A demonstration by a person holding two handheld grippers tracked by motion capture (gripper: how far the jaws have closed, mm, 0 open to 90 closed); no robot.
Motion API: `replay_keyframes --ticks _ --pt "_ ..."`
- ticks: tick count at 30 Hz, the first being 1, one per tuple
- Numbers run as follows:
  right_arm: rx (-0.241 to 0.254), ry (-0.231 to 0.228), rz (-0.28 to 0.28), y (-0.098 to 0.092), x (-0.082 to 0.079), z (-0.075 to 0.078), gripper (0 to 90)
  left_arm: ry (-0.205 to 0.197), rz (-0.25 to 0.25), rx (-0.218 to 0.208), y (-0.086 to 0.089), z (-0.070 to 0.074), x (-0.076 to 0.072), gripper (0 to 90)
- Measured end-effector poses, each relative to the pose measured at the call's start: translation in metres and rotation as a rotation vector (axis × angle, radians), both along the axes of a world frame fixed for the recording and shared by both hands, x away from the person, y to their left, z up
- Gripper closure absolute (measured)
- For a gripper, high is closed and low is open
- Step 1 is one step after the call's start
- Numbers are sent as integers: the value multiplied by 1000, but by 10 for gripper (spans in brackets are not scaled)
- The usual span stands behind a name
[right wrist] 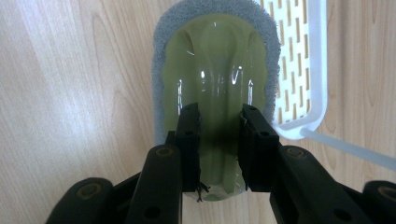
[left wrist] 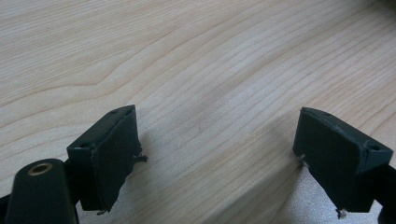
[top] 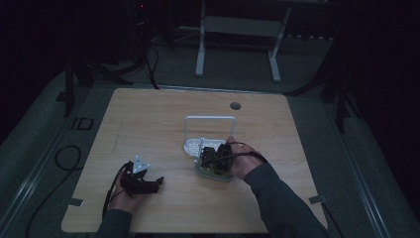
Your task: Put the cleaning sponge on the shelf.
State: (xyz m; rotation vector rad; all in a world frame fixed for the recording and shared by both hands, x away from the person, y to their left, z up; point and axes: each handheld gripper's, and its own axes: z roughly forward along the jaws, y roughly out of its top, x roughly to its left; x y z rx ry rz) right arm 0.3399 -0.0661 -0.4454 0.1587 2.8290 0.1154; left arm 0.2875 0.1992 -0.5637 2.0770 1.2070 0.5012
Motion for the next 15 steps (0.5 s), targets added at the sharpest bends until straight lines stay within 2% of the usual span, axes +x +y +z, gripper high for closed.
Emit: replay_keyframes --ticks 9,15 --pt "-4 -34 13 5 5 0 715 0 0 0 0 0 0 145" --pt "-28 -78 38 10 10 2 715 1 -1 0 0 0 0 145"
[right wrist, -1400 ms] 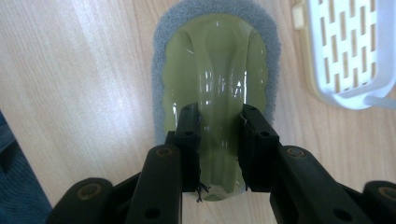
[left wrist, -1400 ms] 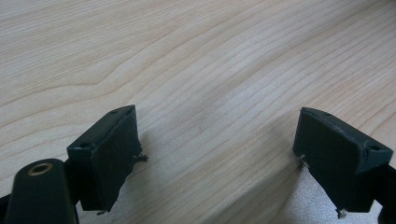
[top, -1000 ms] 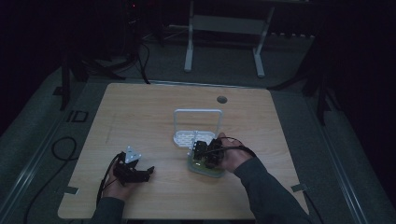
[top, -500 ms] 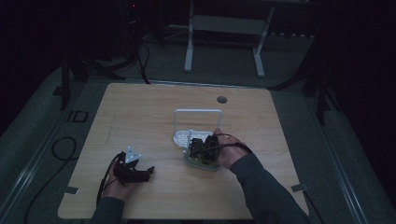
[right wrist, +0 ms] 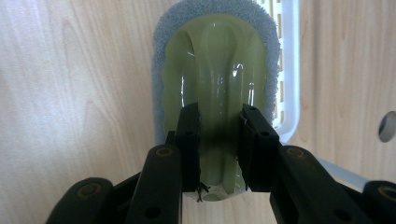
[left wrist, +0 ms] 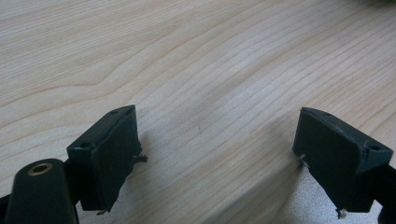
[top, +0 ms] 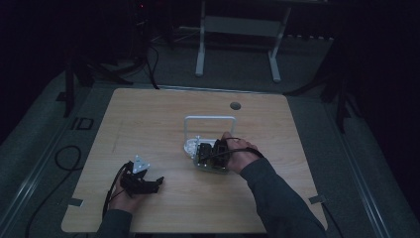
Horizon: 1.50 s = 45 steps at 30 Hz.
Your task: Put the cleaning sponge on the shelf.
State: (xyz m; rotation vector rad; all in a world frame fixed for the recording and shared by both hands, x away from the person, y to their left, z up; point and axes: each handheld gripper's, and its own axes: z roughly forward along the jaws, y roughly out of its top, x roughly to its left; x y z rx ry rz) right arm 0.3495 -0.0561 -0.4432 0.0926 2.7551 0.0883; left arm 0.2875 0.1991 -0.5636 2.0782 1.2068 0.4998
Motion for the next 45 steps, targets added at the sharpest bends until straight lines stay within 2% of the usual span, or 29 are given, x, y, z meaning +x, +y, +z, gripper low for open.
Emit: replay_keyframes --ticks 23,27,29,45 --pt "-27 -68 43 17 13 -3 715 -1 0 2 0 0 0 145" --pt "-73 -97 62 20 16 -6 715 -1 -1 2 0 0 0 145" --pt "-75 -90 66 21 17 -7 715 -1 -1 2 0 0 0 145" --pt "-86 -114 88 22 23 -12 715 -2 -1 2 0 0 0 145"
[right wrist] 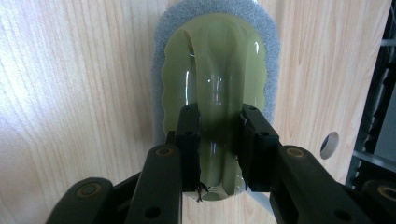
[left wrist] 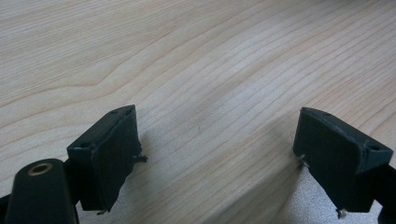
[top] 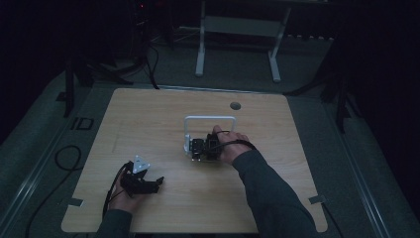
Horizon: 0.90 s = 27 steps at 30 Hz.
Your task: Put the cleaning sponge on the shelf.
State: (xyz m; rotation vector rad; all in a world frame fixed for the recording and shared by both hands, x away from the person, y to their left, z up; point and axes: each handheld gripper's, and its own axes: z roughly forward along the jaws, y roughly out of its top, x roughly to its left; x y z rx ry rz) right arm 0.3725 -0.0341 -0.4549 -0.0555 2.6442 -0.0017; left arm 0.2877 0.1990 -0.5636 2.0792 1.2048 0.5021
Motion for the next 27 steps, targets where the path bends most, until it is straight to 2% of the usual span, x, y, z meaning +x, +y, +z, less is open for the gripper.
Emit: replay_keyframes --ticks 4,6,10,12,17,24,27 --pt "-15 -20 10 1 1 1 715 0 0 0 0 0 0 145" --pt "-15 -9 16 2 2 2 715 0 0 0 0 0 0 145" --pt "-34 -21 37 7 2 1 715 0 0 0 0 0 0 145" --pt "-28 -18 38 9 2 1 715 0 0 0 0 0 0 145" --pt "-50 -26 36 10 6 -5 715 0 -1 1 0 0 0 145" --pt "-24 -34 6 7 11 -7 715 1 -1 1 0 0 0 145" --pt "-25 -44 13 8 12 -8 715 0 -1 0 0 0 0 145"
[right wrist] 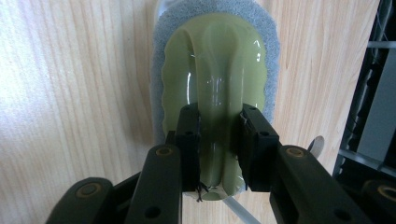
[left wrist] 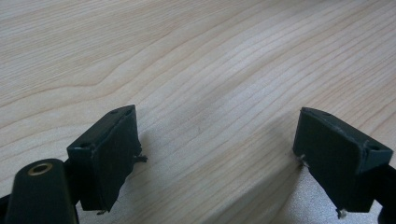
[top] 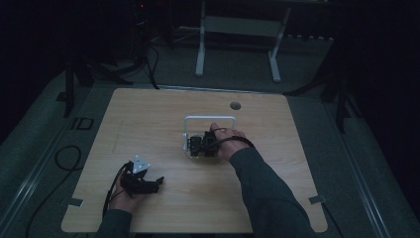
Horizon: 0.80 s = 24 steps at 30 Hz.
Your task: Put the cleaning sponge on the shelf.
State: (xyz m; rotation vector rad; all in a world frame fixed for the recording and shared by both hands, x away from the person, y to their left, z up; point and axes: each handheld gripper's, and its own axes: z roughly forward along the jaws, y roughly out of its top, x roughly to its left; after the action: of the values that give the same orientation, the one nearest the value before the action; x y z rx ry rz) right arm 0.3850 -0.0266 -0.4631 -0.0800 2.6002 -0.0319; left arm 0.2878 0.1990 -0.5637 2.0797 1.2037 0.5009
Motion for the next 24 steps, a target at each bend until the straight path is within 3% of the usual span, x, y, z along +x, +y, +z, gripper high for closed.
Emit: replay_keyframes --ticks 8,24 --pt "8 -4 -26 1 3 -3 715 1 0 0 0 0 0 145" --pt "21 -24 -13 1 4 -4 714 1 -1 0 0 0 0 145"
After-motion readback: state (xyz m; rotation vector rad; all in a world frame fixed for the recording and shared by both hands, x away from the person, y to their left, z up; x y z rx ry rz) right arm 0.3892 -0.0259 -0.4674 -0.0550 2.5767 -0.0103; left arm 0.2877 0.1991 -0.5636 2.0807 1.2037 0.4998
